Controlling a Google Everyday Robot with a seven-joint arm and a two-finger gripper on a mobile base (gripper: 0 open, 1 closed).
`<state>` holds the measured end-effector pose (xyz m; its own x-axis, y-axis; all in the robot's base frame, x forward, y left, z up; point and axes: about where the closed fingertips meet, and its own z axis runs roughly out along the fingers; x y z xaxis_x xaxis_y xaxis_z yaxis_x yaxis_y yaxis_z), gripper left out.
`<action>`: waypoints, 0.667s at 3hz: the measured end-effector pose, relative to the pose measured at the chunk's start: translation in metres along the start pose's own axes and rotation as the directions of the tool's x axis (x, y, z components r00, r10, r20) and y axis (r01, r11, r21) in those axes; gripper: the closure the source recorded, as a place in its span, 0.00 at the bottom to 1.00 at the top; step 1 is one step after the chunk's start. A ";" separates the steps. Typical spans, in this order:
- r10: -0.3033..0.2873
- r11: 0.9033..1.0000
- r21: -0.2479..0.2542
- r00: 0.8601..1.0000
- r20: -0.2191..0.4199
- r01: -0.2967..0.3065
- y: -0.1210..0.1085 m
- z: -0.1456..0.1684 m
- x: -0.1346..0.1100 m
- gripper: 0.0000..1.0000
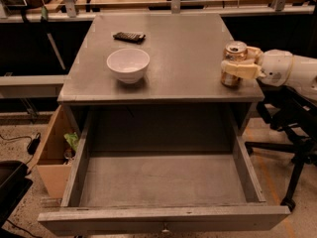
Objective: Place orange can upright
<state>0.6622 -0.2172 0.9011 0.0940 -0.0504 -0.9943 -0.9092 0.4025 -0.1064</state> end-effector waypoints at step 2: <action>0.053 0.999 -0.012 0.999 -0.005 -0.053 0.004 0.005 0.015 0.82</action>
Offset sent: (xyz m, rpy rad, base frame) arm -0.0004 0.0036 -0.0142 0.0135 0.0433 0.0081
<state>0.6618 -0.2117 0.8858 0.0438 -0.0332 -0.9985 -0.9178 0.3935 -0.0533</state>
